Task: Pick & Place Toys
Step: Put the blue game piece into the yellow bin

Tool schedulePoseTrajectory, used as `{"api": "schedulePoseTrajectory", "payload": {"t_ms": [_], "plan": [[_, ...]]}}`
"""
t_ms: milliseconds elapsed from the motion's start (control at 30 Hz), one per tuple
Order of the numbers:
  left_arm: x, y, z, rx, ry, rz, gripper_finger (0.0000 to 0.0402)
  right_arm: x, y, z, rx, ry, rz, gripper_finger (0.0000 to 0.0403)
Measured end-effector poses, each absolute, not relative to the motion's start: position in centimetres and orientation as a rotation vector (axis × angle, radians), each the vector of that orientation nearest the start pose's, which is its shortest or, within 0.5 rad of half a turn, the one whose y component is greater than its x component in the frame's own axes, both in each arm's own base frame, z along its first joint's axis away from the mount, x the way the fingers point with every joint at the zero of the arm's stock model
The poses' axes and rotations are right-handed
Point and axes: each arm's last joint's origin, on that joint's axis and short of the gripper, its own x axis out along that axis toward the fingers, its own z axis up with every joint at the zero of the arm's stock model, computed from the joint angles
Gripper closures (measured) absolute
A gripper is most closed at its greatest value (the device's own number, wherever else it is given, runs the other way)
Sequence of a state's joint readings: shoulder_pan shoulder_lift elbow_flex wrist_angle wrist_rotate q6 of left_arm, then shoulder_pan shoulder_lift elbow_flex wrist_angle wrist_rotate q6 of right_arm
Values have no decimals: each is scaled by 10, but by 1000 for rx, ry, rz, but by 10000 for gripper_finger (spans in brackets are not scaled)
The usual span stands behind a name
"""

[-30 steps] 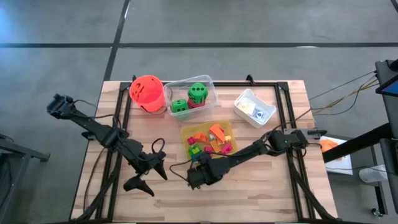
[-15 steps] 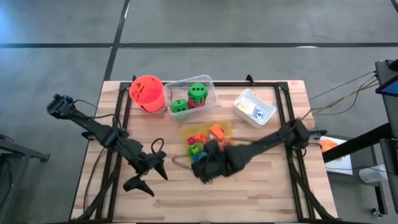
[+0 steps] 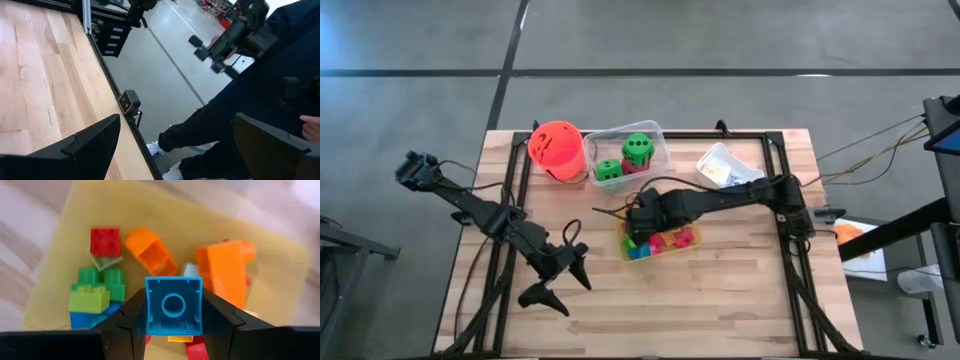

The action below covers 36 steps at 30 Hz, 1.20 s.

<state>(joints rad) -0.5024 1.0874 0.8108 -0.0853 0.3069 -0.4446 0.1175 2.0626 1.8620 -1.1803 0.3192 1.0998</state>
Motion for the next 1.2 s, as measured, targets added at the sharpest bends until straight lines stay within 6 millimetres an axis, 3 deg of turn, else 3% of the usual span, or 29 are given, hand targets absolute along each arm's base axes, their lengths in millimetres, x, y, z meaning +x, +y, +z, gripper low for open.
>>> {"api": "schedulePoseTrajectory", "payload": {"t_ms": [233,433,1067,1200], "plan": [[205,-123,295,-388,535,-708,27,418,39,205,651,1166,-740,272],[205,-124,296,-386,529,-711,27,414,40,180,700,1194,-697,272],[205,-124,295,-370,525,-715,27,413,38,177,693,1212,-663,272],[205,-124,295,-370,525,-715,27,413,38,177,697,1211,-663,241]]}}
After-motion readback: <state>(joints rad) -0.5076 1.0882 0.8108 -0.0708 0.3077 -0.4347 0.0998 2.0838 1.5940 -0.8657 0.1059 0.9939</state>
